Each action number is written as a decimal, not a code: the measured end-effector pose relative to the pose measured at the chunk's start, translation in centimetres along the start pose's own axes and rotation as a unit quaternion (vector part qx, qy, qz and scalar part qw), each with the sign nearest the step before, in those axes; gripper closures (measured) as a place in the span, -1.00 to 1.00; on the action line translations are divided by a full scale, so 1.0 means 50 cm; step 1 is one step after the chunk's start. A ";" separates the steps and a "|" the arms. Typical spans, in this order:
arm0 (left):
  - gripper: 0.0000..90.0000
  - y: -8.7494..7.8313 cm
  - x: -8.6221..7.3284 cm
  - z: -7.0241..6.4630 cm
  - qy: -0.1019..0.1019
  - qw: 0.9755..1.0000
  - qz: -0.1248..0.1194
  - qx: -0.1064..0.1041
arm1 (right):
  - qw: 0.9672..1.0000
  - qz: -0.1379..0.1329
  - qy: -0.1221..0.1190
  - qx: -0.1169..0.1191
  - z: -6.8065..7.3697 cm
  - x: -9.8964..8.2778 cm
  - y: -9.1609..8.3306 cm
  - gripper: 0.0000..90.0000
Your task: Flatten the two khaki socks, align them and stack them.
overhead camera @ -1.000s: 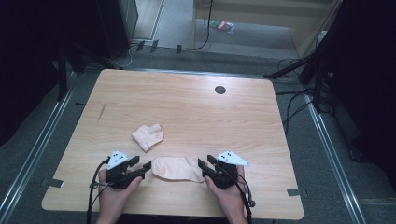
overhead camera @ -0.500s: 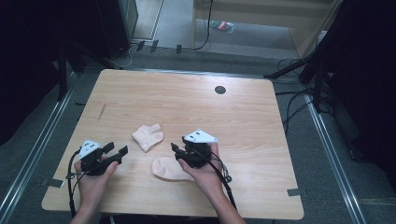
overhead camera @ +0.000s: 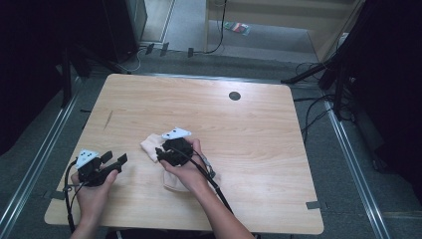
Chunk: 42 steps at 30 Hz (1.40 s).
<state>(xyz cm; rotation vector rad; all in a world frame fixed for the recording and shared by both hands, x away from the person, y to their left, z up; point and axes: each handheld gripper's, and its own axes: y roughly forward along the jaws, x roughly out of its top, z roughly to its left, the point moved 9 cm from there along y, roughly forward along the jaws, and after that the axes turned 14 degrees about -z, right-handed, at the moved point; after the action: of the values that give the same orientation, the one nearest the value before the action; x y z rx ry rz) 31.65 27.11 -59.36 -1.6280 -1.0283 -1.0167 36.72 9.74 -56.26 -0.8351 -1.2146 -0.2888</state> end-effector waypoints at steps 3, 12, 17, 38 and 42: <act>-0.16 0.003 -0.005 0.000 0.000 1.000 0.002 0.001 | 1.000 0.011 -0.003 0.006 0.013 -0.004 0.021 0.15; -0.12 0.003 -0.007 -0.004 -0.002 1.000 0.008 -0.005 | 0.997 0.067 -0.019 -0.012 0.015 -0.031 0.084 0.23; -0.12 0.004 -0.008 -0.002 -0.006 1.000 0.010 -0.005 | 0.995 0.088 -0.026 -0.027 0.007 -0.046 0.095 0.44; -0.09 0.005 -0.009 -0.005 -0.004 1.000 0.013 -0.006 | 0.995 0.011 0.004 -0.099 -0.084 0.038 -0.069 0.91; -0.09 0.005 -0.009 -0.006 -0.001 1.000 0.013 -0.005 | 0.991 0.018 0.019 -0.133 -0.123 0.006 -0.104 0.91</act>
<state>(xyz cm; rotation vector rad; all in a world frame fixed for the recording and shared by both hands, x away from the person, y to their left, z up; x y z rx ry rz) 31.69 26.70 -59.79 -1.6476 -1.0017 -1.0043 37.98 1.96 -54.50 -1.0759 -1.1393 -0.4408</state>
